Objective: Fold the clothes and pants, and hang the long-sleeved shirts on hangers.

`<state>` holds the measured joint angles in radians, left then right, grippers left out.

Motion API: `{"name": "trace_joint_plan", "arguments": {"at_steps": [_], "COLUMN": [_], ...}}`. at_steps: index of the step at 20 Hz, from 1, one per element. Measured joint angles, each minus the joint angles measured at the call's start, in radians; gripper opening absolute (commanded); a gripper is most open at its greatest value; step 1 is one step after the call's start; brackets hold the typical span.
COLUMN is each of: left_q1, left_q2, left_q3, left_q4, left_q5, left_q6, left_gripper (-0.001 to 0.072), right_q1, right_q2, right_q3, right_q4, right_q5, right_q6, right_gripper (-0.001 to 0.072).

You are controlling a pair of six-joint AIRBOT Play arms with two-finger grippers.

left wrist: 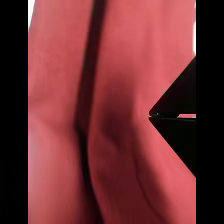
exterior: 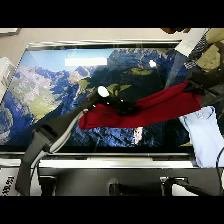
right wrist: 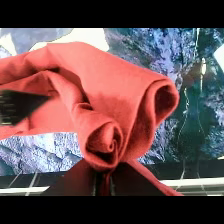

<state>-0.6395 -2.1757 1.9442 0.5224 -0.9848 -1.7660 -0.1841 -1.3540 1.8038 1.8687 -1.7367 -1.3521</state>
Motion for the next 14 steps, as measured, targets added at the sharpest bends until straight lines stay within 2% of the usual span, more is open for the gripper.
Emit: {"name": "trace_joint_plan", "arguments": {"at_steps": [5, 8, 11, 14], "left_q1": [-0.081, -0.068, 0.002, 0.115], "left_q2": [-0.064, -0.068, -0.029, 0.066], "left_q3": [0.000, 0.000, 0.000, 0.000], "left_q4": [-0.182, -0.224, -0.174, 0.007], "left_q5": [0.088, 0.059, -0.063, -0.206], "left_q6": [-0.004, 0.022, 0.042, 0.045], "left_gripper": [0.0013, 0.0012, 0.0012, 0.0012], "right_q1": [0.000, 0.000, 0.001, 0.018], "right_q2": [0.032, 0.037, 0.036, 0.029], "right_q3": [0.003, 0.003, 0.003, 0.002], "right_q4": [-0.007, -0.007, 0.011, 0.060], "right_q5": [-0.012, 0.004, 0.035, 0.076], "right_q6": [0.011, 0.014, 0.045, 0.095], "right_gripper": [0.0027, 0.0027, 0.0027, 0.0028]}}
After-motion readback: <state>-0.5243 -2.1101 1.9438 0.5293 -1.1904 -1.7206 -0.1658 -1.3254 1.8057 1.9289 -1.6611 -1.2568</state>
